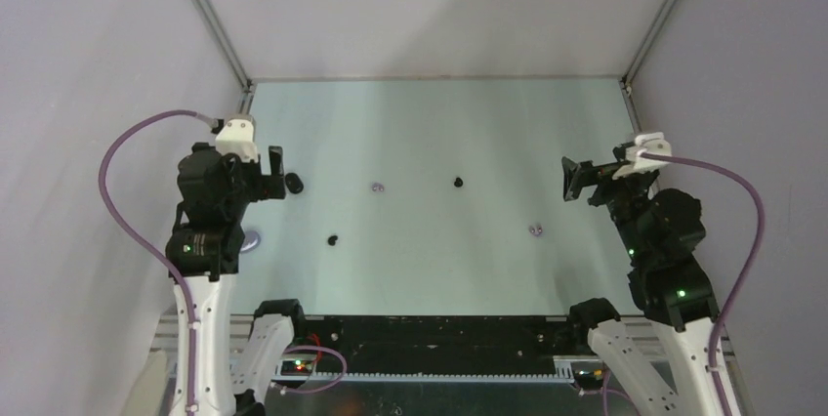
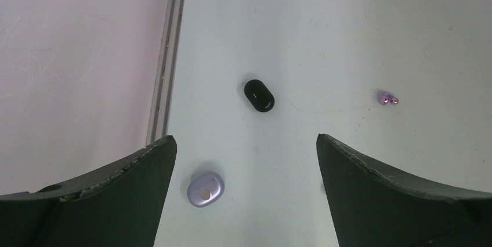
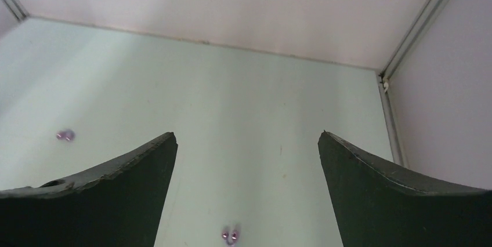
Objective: Insert the wireless bluetooth earbuds into the charging case
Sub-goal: Pick up the charging case at the center of the board.
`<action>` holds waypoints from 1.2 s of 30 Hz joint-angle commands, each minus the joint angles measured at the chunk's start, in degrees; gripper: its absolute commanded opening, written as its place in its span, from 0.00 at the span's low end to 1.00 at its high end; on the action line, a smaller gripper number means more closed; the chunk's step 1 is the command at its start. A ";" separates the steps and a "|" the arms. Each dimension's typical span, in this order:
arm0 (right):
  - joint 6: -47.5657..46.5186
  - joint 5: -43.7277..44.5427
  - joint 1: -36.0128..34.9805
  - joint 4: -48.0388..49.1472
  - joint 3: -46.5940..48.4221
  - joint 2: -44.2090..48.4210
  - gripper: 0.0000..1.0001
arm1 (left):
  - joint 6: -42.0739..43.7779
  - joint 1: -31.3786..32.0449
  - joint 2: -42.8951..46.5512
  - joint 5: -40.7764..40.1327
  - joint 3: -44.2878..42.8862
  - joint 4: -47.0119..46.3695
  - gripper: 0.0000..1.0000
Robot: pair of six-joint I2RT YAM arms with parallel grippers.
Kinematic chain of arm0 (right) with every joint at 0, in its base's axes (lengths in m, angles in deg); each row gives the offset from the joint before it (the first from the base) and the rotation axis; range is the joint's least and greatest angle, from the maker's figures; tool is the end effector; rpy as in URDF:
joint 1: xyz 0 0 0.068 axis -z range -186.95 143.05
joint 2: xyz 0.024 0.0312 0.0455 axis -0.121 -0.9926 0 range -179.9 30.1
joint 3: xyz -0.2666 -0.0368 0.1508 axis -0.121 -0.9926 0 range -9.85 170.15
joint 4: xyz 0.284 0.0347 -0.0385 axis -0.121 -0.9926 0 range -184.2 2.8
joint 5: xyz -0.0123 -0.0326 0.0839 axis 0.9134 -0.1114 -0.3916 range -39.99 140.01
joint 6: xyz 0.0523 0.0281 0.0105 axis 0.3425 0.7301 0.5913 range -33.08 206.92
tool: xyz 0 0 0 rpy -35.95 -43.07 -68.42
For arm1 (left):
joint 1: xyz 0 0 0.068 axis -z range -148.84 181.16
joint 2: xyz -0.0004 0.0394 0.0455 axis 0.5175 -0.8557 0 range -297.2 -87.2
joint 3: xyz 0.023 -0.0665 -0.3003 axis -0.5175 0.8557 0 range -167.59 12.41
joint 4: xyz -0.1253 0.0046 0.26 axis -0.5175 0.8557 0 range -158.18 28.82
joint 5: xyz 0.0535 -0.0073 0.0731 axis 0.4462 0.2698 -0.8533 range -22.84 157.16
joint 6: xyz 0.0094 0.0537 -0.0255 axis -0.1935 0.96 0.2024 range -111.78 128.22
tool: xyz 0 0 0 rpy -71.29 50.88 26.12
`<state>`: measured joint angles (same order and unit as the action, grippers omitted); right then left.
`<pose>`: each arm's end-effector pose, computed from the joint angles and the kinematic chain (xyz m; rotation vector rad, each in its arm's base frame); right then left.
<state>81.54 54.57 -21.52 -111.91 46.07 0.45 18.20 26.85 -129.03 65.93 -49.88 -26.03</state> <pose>0.0939 0.0208 0.4404 -0.2052 1.5305 0.0657 0.1413 0.0116 0.4222 0.0823 1.9521 0.1857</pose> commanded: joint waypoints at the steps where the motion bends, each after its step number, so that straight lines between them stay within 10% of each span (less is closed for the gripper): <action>1: -6.22 0.69 -0.60 3.92 -4.48 -1.56 0.95 | 0.54 -0.62 0.92 -0.57 2.40 -3.74 0.99; 8: -8.13 -1.41 -1.51 6.00 -6.26 -3.84 0.94 | 3.48 -0.55 -1.50 -11.90 5.81 -10.84 0.99; 36: -17.02 -13.35 -5.76 4.17 -9.92 -7.58 0.95 | 12.50 -7.98 -18.74 2.64 7.05 -7.15 0.99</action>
<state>65.69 41.34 -26.50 -109.48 36.41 -7.25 27.23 24.79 -144.48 62.96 -41.20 -33.72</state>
